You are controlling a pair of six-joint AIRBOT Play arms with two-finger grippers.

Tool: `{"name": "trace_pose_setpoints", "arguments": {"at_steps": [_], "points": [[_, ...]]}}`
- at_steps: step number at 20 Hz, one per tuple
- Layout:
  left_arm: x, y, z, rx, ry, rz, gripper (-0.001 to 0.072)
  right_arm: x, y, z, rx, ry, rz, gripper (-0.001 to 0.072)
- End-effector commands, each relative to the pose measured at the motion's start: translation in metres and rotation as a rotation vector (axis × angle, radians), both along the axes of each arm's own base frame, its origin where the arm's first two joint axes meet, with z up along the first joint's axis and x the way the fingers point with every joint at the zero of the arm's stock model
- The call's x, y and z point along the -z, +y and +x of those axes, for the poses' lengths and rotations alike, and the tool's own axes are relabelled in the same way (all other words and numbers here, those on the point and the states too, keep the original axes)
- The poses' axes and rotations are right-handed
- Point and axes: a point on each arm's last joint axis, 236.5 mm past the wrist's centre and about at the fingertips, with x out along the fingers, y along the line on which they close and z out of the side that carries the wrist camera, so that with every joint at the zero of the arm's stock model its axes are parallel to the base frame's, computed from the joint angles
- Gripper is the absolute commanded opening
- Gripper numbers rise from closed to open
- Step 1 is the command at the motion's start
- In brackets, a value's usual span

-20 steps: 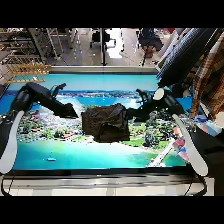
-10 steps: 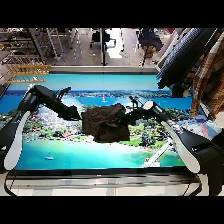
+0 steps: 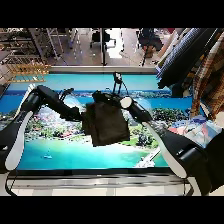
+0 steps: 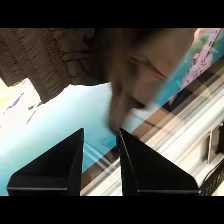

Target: Fold the clothes and pants, and hang the long-sleeved shirts on hangers.

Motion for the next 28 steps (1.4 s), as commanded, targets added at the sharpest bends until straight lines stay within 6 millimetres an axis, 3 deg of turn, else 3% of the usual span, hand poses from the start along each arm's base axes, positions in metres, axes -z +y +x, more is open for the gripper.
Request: {"name": "trace_pose_setpoints", "arguments": {"at_steps": [1, 3, 6, 7, 9, 12, 15, 17, 20, 23, 24, 25, 26, 27, 28], "points": [[0.001, -0.012, 0.007, -0.004, -0.038, -0.001, 0.0242, 0.002, 0.010, 0.010, -0.006, -0.086, -0.062, 0.0580], [0.002, -0.020, 0.016, -0.021, -0.079, 0.000, 0.0242, 0.023, -0.016, -0.003, -0.072, 0.079, -0.090, 0.0555], [0.016, -0.025, 0.032, -0.054, -0.116, 0.013, 0.0220, 0.045, -0.084, -0.030, -0.145, 0.343, -0.132, 0.0556], [0.028, -0.025, 0.036, -0.063, -0.108, 0.023, 0.0217, 0.051, -0.104, -0.042, -0.175, 0.420, -0.143, 0.0555], [0.059, -0.022, 0.034, -0.059, -0.050, 0.046, 0.0005, 0.064, -0.141, -0.066, -0.218, 0.574, -0.155, 0.0557], [0.103, -0.012, 0.027, -0.092, 0.067, 0.086, 0.0007, 0.091, -0.173, -0.081, -0.203, 0.689, -0.153, 0.0588], [0.115, -0.008, 0.023, -0.100, 0.111, 0.092, 0.0006, 0.133, -0.178, -0.087, -0.210, 0.753, -0.168, 0.0667], [0.114, -0.007, 0.021, -0.095, 0.121, 0.092, 0.0006, 0.156, -0.177, -0.077, -0.187, 0.757, -0.157, 0.0701], [0.113, -0.007, 0.013, -0.074, 0.148, 0.091, 0.0007, 0.174, -0.173, -0.065, -0.159, 0.755, -0.121, 0.0701], [0.113, -0.007, 0.012, -0.072, 0.150, 0.091, 0.0006, 0.171, -0.138, -0.069, -0.238, 0.780, -0.018, 0.0697], [0.113, -0.007, 0.012, -0.072, 0.150, 0.091, 0.0006, 0.166, -0.121, -0.072, -0.281, 0.787, 0.018, 0.0675], [0.113, -0.007, 0.011, -0.071, 0.153, 0.091, 0.0007, 0.161, -0.104, -0.077, -0.333, 0.780, 0.032, 0.0557], [0.112, -0.007, 0.010, -0.067, 0.158, 0.090, 0.0006, 0.157, -0.091, -0.078, -0.371, 0.753, 0.017, 0.0407], [0.111, -0.007, 0.007, -0.058, 0.167, 0.090, 0.0006, 0.151, -0.082, -0.075, -0.391, 0.704, -0.005, 0.0169], [0.108, -0.006, 0.002, -0.047, 0.182, 0.088, 0.0006, 0.140, -0.077, -0.069, -0.398, 0.667, -0.007, 0.0015]]}}
